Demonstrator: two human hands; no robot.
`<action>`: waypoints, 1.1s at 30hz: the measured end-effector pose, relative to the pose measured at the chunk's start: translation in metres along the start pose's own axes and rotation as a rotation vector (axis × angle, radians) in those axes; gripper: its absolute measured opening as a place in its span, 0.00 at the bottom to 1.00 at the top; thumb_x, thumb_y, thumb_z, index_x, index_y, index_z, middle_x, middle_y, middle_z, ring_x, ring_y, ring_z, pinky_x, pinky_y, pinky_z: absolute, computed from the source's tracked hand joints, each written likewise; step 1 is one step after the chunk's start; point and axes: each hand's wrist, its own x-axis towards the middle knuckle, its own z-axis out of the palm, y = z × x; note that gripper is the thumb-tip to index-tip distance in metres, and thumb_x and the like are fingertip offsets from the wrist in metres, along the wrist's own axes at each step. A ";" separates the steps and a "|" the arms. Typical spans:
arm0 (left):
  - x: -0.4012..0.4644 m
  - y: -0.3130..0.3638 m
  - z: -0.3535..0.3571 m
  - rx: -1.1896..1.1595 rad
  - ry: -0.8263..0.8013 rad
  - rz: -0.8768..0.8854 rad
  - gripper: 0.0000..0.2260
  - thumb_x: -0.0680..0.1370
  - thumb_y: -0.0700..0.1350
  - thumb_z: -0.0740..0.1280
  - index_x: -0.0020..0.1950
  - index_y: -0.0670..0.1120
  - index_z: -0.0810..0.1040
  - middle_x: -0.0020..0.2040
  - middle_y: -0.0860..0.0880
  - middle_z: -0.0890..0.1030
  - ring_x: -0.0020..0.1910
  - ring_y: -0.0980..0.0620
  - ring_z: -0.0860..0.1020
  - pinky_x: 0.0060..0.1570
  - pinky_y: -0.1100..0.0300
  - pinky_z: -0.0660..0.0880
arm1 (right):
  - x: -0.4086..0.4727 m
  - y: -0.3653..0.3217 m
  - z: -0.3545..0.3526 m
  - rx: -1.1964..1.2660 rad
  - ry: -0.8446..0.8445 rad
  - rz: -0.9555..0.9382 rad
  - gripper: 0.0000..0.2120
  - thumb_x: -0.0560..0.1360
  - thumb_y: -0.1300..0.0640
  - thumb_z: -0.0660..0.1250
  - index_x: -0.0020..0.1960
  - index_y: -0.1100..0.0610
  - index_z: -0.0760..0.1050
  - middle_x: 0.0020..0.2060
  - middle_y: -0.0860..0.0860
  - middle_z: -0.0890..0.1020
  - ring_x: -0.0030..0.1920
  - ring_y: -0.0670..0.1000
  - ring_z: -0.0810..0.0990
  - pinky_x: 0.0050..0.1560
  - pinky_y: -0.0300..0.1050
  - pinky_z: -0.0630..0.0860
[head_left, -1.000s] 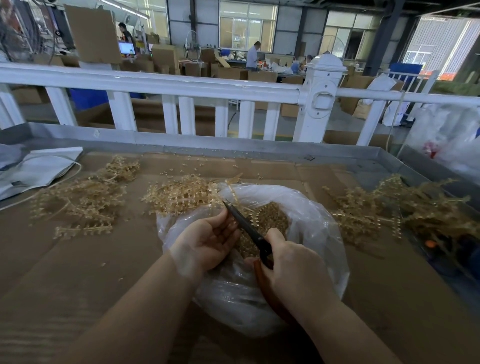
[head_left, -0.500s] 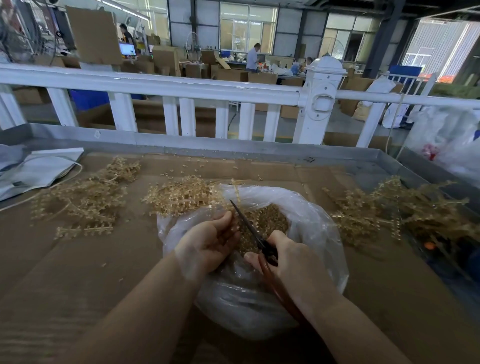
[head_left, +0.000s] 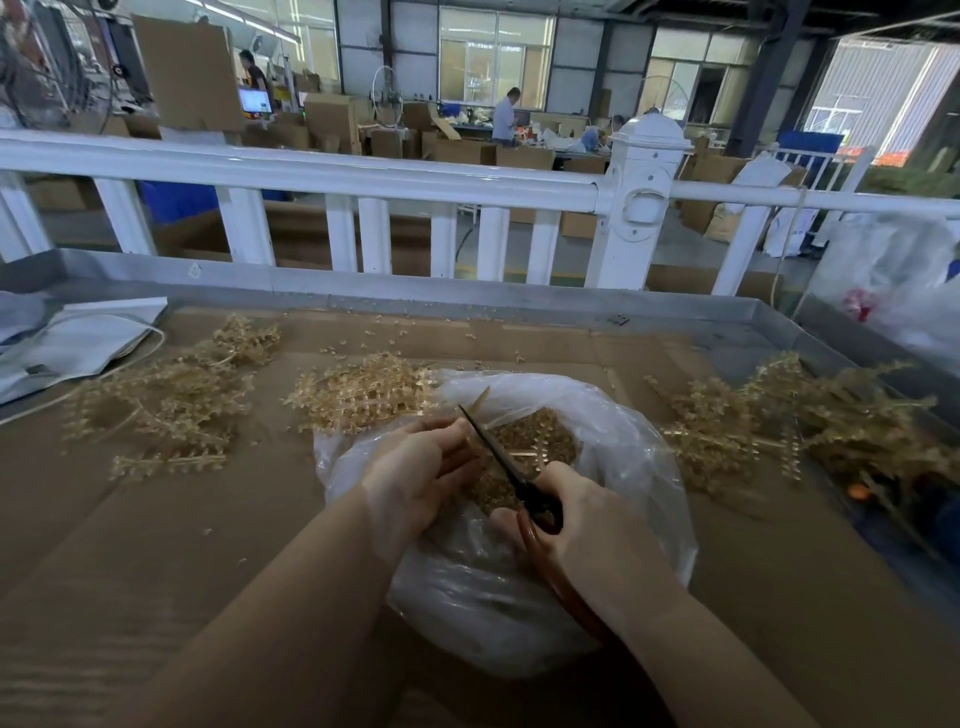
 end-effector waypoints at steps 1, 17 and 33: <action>0.001 -0.001 -0.001 0.008 0.017 0.006 0.03 0.77 0.32 0.65 0.48 0.38 0.75 0.38 0.43 0.79 0.33 0.51 0.80 0.28 0.62 0.79 | 0.000 -0.001 -0.001 0.016 0.003 0.004 0.15 0.72 0.36 0.66 0.47 0.46 0.71 0.37 0.41 0.78 0.40 0.40 0.76 0.35 0.27 0.67; 0.008 -0.003 -0.011 -0.272 0.064 0.083 0.07 0.74 0.33 0.67 0.41 0.44 0.76 0.32 0.49 0.83 0.34 0.56 0.82 0.41 0.62 0.78 | -0.004 0.002 -0.003 0.050 -0.005 0.014 0.15 0.71 0.34 0.65 0.45 0.44 0.69 0.36 0.41 0.78 0.40 0.41 0.77 0.41 0.34 0.72; 0.011 0.000 -0.011 -0.365 0.042 0.081 0.07 0.78 0.33 0.61 0.49 0.44 0.75 0.30 0.50 0.82 0.27 0.59 0.80 0.27 0.69 0.76 | -0.008 -0.002 0.001 -0.131 0.037 -0.055 0.17 0.72 0.31 0.60 0.47 0.43 0.64 0.31 0.40 0.72 0.31 0.39 0.69 0.28 0.28 0.61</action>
